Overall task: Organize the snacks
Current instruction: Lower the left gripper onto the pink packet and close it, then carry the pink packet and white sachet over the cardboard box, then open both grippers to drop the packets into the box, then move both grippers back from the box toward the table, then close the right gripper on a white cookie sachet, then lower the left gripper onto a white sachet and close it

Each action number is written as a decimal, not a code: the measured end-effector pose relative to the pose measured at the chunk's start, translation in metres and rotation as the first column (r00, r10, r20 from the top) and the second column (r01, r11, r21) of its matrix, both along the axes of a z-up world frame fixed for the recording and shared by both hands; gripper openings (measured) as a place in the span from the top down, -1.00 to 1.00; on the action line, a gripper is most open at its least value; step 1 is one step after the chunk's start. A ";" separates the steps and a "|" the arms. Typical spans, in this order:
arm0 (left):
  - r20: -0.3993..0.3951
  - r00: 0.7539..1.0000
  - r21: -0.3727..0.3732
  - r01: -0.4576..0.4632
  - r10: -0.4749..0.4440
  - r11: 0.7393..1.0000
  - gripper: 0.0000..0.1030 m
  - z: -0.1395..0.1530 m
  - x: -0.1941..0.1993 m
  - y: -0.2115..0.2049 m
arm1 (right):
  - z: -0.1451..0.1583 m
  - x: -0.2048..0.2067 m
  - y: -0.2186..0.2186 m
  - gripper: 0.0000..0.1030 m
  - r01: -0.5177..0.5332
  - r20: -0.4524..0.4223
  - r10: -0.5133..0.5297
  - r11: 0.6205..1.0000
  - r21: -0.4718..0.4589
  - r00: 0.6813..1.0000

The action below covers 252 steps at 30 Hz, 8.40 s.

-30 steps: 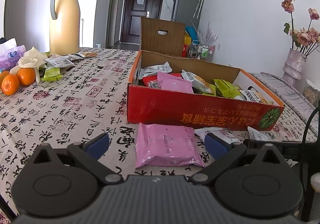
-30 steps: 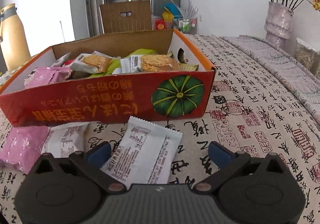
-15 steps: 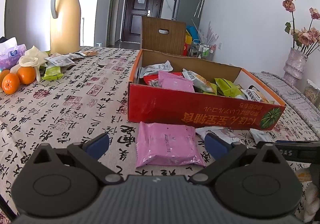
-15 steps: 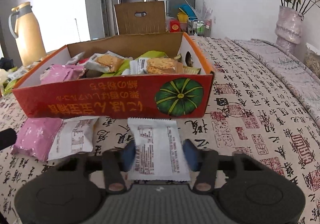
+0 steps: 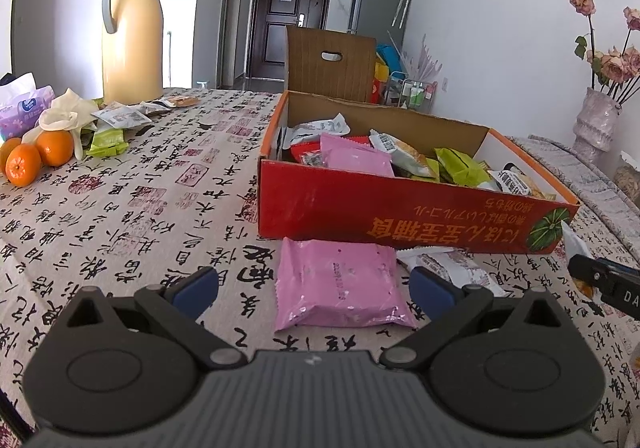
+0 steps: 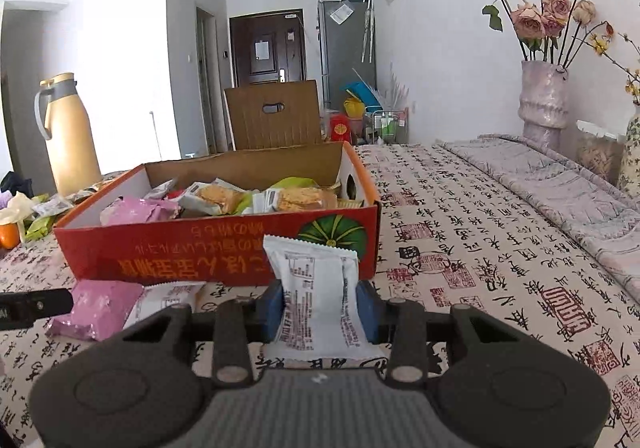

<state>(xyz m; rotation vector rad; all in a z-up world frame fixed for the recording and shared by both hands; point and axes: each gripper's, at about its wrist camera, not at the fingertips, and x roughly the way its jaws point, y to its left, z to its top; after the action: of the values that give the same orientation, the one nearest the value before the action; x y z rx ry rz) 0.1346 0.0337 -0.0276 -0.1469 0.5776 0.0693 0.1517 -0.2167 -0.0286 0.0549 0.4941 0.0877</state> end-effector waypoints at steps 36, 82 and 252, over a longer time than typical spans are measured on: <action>-0.279 0.960 0.094 -0.005 0.031 0.996 -1.00 -0.016 0.067 -0.026 | -0.006 -0.008 -0.006 0.22 -0.025 0.051 0.022 0.998 0.060 0.998; 0.143 0.985 0.163 0.067 -0.091 0.984 -0.32 0.085 0.025 -0.054 | 0.045 0.000 0.003 0.22 -0.050 0.195 0.043 0.998 0.033 0.980; -0.060 0.990 0.093 0.133 -0.127 0.987 -1.00 0.039 -0.008 -0.058 | 0.021 -0.041 -0.008 0.68 -0.032 0.077 0.022 0.991 0.126 0.997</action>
<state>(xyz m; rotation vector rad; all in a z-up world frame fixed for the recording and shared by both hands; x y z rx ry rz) 0.1269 -0.0241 0.0112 -0.0132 0.6356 -0.0257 0.1105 -0.2249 -0.0079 0.1696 0.4133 0.1476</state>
